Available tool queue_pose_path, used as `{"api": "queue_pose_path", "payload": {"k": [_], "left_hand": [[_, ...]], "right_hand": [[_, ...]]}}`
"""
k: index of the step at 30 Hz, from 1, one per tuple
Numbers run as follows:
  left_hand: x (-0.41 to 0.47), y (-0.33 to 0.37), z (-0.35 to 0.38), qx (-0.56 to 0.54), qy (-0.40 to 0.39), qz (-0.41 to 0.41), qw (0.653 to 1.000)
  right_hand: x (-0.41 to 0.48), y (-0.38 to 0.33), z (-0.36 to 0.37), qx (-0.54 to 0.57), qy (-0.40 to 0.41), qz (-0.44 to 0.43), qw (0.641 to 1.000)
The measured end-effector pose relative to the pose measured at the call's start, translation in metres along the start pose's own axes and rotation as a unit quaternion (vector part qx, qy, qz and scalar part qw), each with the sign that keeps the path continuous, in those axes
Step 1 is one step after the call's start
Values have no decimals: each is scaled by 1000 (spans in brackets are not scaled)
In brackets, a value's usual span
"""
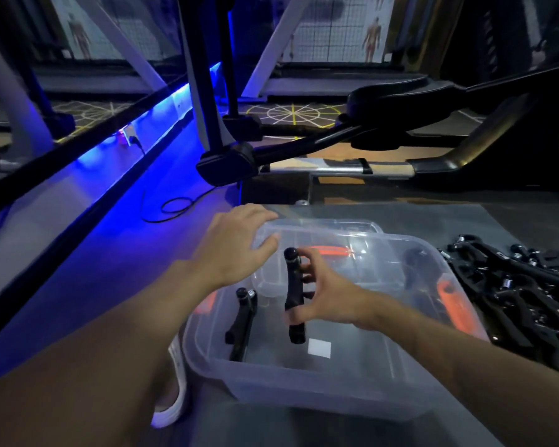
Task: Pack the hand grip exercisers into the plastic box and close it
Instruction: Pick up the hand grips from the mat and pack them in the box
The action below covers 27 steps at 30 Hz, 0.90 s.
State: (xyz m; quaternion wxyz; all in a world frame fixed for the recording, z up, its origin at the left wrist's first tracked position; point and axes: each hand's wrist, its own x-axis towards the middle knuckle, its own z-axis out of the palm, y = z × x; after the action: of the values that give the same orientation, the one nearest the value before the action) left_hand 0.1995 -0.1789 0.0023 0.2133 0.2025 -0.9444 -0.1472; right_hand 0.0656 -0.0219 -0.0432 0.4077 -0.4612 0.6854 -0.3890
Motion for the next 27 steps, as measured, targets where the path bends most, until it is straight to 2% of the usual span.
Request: {"api": "queue_pose_path", "payload": {"k": [5, 9, 11, 14, 17, 20, 27], "left_hand": [[-13, -20, 15, 15, -43, -72, 996], [-18, -25, 29, 30, -67, -84, 994], [-18, -28, 32, 10, -55, -57, 997], [-17, -34, 33, -40, -16, -79, 996], [-19, -32, 32, -45, -17, -75, 996], [-19, -33, 33, -65, -15, -81, 994], [-20, -34, 33, -100, 2, -99, 990]], "right_hand": [[35, 26, 34, -5, -40, 39, 998], [58, 42, 54, 6, -46, 38, 998], [67, 52, 66, -18, -45, 26, 998], [79, 65, 82, -68, -47, 6, 997], [83, 71, 91, -116, -38, -26, 992], [89, 77, 94, -94, -22, -40, 994], [97, 88, 95, -62, -12, 6, 998]]}}
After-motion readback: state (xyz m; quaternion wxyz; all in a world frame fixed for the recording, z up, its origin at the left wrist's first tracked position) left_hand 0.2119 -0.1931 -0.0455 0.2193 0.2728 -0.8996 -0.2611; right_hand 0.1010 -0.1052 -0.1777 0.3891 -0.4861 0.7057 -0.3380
